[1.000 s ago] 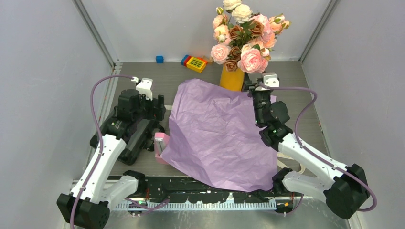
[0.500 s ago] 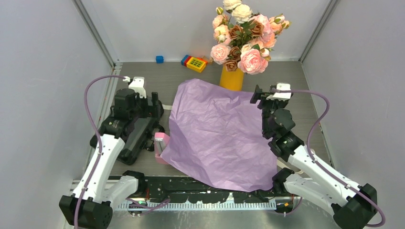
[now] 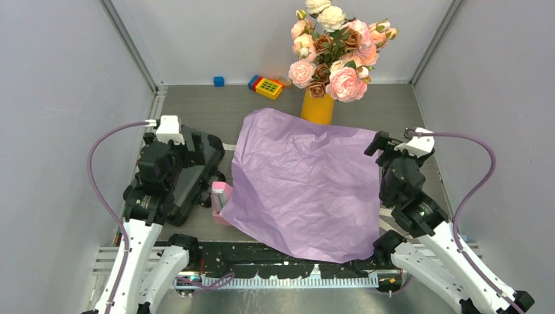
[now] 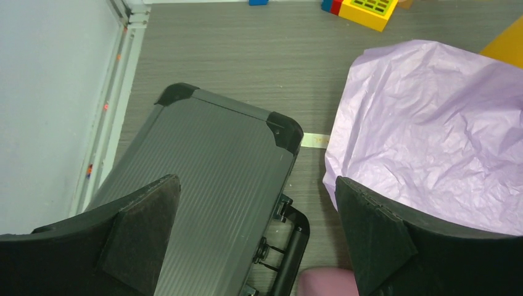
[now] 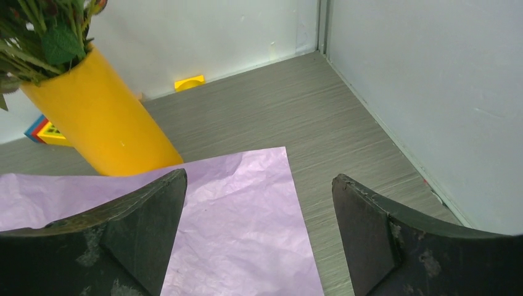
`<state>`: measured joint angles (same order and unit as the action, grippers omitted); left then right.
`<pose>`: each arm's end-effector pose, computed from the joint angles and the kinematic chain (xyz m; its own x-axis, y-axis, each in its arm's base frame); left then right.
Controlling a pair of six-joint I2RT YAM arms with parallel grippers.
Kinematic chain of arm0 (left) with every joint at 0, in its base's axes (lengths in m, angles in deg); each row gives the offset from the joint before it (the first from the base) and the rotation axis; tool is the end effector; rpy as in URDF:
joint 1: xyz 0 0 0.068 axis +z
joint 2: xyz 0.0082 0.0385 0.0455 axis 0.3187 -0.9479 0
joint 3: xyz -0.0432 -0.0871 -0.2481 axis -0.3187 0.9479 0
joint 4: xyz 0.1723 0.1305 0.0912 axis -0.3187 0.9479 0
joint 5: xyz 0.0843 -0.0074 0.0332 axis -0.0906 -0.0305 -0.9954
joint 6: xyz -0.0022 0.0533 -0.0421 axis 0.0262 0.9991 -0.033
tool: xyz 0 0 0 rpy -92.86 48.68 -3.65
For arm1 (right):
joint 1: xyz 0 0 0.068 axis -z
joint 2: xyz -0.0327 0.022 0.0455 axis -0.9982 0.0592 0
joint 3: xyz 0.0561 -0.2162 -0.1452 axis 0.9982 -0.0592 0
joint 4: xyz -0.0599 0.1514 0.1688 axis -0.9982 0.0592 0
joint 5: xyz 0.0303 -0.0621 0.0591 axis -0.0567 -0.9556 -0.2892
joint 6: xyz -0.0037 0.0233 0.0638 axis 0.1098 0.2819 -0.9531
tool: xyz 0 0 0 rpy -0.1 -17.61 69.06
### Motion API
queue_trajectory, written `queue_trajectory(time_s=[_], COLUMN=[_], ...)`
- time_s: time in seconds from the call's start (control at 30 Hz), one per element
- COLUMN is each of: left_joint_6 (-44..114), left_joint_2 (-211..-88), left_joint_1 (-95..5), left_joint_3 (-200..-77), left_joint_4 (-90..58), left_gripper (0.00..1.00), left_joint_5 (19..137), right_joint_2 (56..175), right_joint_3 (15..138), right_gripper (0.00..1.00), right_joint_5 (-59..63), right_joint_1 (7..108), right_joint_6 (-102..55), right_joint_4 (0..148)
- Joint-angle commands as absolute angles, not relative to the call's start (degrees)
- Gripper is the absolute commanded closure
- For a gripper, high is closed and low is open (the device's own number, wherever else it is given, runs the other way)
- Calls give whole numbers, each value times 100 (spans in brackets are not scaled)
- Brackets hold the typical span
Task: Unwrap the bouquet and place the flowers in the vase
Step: Reset both arms
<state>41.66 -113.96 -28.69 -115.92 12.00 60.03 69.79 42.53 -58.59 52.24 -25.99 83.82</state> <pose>0.1454 -0.0165 0.3410 -0.2635 -0.0364 -0.9640 -0.0105 0.9993 -0.0348 0.1281 0.0345 0.3373 -0.0091 0.1099 -0.9939 0.3277 0.9394 0.1008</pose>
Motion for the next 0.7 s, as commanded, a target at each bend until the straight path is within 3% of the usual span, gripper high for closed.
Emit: queue_trajectory(time_s=[0.0, 0.67], left_joint_6=[4289, 4249], left_joint_2=[-11305, -11255], left_joint_1=[-2844, -2843], left_joint_3=[-11569, -11563], left_joint_4=[808, 842], left_gripper=[0, 0], left_joint_5=[5764, 5779], right_joint_2=[6717, 6727], right_joint_3=[4345, 4256], right_gripper=[7, 6], right_joint_5=[-6026, -6005], right_joint_1=[5242, 5242], right_joint_6=[-2780, -2671], right_joint_4=[8560, 8423])
